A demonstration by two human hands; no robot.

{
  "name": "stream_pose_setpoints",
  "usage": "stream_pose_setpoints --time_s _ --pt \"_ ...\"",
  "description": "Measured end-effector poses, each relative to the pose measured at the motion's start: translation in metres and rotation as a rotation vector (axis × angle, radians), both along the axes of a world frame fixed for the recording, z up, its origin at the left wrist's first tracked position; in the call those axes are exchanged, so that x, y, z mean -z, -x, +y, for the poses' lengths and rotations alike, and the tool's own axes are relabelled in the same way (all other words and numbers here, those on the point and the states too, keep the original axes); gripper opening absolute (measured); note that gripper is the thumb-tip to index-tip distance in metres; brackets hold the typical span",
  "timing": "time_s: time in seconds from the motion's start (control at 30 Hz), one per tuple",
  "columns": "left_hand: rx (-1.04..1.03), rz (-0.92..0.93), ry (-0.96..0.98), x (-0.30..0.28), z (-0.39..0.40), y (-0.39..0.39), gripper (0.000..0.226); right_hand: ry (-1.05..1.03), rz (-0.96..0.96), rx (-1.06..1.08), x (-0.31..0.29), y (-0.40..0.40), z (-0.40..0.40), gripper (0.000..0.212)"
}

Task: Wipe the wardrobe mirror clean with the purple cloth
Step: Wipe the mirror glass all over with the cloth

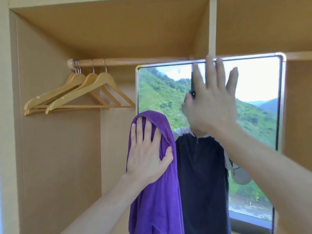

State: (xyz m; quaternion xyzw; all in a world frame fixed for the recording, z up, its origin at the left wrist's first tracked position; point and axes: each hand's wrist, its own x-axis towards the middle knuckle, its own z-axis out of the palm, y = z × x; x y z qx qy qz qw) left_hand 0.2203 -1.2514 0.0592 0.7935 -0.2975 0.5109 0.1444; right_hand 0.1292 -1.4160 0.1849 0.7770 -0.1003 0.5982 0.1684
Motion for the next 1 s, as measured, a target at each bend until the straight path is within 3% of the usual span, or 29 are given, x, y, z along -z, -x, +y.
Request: stream_pose_setpoints --time_s 0.13,0.4,0.63,1.0 --pt "-0.002 0.007 -0.003 0.007 -0.006 0.009 0.065 0.074 0.133 0.035 0.064 0.001 -0.006 0.071" --pt "0.006 0.055 -0.056 0.022 -0.005 0.015 0.071 0.105 0.146 0.02 0.065 0.003 -0.011 0.072" --pt "0.005 0.043 0.209 -0.027 -0.021 0.018 0.067 0.109 0.116 -0.067 0.064 0.001 -0.012 0.072" --pt "-0.028 0.162 0.014 0.107 -0.037 0.038 0.071 0.124 0.118 -0.104 0.064 0.002 -0.015 0.071"
